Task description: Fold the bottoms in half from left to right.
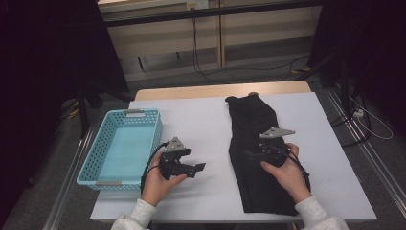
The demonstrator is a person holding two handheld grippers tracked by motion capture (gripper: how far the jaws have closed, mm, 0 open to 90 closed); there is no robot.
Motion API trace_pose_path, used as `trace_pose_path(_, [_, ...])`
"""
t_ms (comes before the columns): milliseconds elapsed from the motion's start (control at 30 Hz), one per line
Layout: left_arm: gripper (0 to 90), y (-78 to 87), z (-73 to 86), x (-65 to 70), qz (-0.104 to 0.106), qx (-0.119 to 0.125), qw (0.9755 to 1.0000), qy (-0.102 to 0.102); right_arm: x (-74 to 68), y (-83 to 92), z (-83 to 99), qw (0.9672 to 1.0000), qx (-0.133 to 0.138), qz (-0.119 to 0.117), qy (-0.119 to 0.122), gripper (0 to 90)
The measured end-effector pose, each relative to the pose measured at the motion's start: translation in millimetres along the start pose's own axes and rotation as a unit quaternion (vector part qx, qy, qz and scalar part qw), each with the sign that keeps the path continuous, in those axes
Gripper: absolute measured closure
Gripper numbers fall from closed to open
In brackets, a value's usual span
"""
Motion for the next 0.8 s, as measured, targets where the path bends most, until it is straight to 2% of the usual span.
trace_pose_path(167, [17.5,-0.6,0.2,1.1,0.001,-0.003,1.0000,-0.003,-11.6,-18.3,-4.9,0.9999,0.003,-0.011,-0.008,24.6])
trace_pose_path(333, [17.4,-1.6,1.4,2.7,0.003,-0.005,1.0000,0.000,-17.8,-32.6,-2.2,0.9996,-0.011,-0.025,-0.005,25.5])
trace_pose_path(533, [17.3,0.2,1.9,1.7,-0.002,-0.007,1.0000,0.000,-17.0,-41.8,-7.1,0.9996,0.001,-0.024,-0.012,23.4])
trace_pose_path(600, [17.4,0.6,2.0,1.4,-0.002,-0.004,1.0000,0.001,-17.5,-45.3,-8.4,0.9997,0.002,-0.025,-0.005,26.4])
trace_pose_path(800, [17.3,1.9,3.9,1.2,-0.003,-0.007,1.0000,0.003,-16.4,-58.6,-10.8,1.0000,0.003,-0.008,0.002,21.0])
Point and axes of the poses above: each handheld gripper's, and its own axes: y roughly backward along the jaws, z roughly out of its underside, x roughly to its right, the point moved 9 cm from there along -y, roughly forward along the jaws, and after that the axes turned 11 degrees about x, right-handed, at the moved point
